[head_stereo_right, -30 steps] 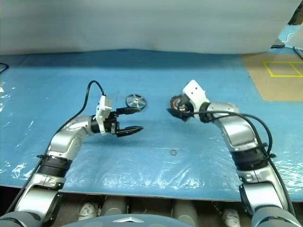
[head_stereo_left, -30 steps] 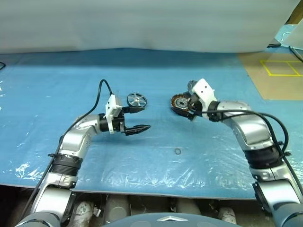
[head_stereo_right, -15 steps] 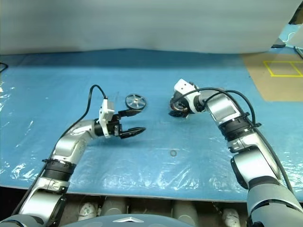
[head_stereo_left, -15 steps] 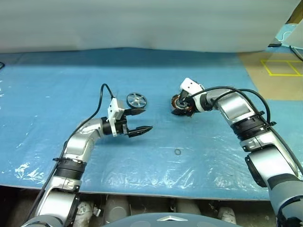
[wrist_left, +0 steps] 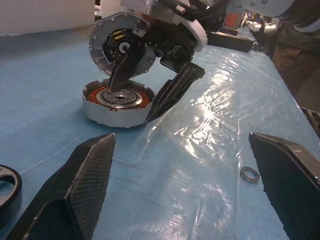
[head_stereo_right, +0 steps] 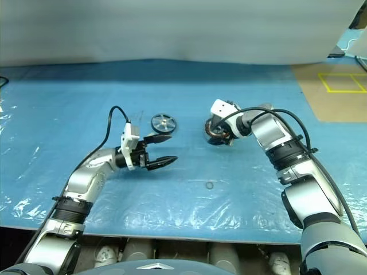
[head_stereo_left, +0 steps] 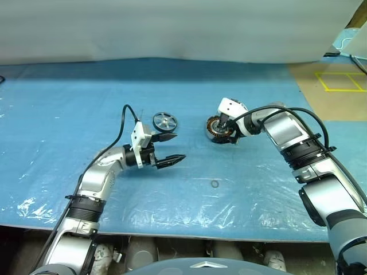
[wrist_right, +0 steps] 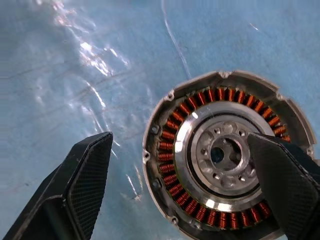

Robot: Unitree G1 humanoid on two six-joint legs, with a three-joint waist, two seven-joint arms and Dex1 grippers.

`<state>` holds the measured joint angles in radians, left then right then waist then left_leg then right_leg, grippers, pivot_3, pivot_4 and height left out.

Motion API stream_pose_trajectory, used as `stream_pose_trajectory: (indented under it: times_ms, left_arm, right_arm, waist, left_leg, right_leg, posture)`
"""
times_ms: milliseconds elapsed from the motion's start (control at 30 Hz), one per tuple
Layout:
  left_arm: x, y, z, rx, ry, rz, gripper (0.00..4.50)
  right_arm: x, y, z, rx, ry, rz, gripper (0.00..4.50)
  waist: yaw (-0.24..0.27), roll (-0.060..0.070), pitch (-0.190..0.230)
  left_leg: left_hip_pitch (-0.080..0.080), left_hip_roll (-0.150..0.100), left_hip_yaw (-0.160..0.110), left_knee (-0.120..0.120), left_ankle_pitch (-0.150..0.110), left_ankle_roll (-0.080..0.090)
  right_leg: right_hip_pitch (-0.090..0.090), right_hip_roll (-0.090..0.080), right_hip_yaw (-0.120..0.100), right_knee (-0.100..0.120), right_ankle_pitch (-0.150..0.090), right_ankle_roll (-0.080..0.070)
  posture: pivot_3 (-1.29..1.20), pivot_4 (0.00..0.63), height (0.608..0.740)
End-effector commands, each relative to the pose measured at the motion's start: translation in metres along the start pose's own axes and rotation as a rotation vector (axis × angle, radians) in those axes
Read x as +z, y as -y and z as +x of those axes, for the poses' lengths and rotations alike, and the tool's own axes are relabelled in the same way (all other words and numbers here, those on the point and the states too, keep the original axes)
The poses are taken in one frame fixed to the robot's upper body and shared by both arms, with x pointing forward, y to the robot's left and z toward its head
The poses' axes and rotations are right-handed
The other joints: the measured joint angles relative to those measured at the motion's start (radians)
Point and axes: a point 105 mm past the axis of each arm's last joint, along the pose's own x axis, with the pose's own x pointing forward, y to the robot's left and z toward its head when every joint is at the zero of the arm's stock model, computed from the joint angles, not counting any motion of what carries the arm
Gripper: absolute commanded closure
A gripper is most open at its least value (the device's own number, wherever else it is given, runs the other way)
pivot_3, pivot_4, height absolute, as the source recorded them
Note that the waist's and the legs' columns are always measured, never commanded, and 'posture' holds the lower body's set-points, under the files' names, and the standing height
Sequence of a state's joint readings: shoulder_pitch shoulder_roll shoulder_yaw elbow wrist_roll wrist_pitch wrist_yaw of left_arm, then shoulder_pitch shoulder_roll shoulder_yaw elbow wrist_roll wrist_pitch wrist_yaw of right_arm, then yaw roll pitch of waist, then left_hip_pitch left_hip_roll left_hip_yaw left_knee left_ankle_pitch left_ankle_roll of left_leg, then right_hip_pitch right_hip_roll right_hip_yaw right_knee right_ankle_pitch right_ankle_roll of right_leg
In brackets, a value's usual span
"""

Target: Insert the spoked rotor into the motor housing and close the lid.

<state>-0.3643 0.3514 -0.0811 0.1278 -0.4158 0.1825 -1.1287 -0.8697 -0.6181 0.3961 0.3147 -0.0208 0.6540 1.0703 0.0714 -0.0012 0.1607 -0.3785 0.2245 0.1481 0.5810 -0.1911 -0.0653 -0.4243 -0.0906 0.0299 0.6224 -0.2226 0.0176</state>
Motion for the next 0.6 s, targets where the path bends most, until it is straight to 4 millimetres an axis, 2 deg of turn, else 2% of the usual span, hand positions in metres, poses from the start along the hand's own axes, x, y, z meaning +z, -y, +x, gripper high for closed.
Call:
stream_pose_trajectory:
  times_ms: [33,100,267,467,600]
  left_arm:
    - [0.010,0.001,-0.001,-0.008,0.020,0.042,0.02]
    - [0.010,0.001,-0.001,-0.010,0.019,0.042,0.02]
    - [0.011,0.001,0.001,-0.017,0.017,0.042,0.02]
    - [0.012,0.000,0.004,-0.023,0.014,0.047,0.02]
    - [0.009,0.001,0.003,-0.022,0.008,0.045,0.02]
  right_arm:
    - [0.021,0.000,-0.015,-0.008,0.110,-0.024,0.03]
    - [0.022,-0.004,-0.017,-0.001,0.128,-0.034,0.03]
    - [0.004,-0.012,-0.013,0.026,0.071,-0.029,0.03]
    - [-0.007,0.002,-0.002,-0.048,0.029,0.011,0.03]
    - [-0.009,0.002,0.000,-0.036,0.014,0.007,0.03]
  waist:
    - [0.000,0.000,0.000]
    - [0.000,0.000,0.000]
    - [0.000,0.000,0.000]
    - [-0.002,0.000,0.000]
    - [-0.001,0.000,0.000]
  left_leg:
    - [0.000,0.000,0.000,0.000,0.000,0.000]
    - [0.000,0.000,0.000,0.000,0.000,0.000]
    - [0.000,0.000,0.000,0.000,0.000,0.000]
    - [0.001,0.000,0.000,0.000,0.000,0.000]
    - [0.001,0.000,0.001,0.000,0.000,0.000]
  right_leg:
    - [0.000,0.000,0.000,0.000,0.000,0.000]
    - [0.000,0.000,0.000,0.000,0.000,0.000]
    - [0.000,0.000,0.000,0.000,0.000,0.000]
    - [0.000,0.000,0.000,0.000,0.000,-0.001]
    - [0.000,0.000,0.000,0.000,0.000,-0.001]
  posture:
    - [0.00,0.150,0.740]
    - [0.00,0.150,0.740]
    - [0.00,0.150,0.740]
    - [0.00,0.150,0.740]
    - [0.00,0.150,0.740]
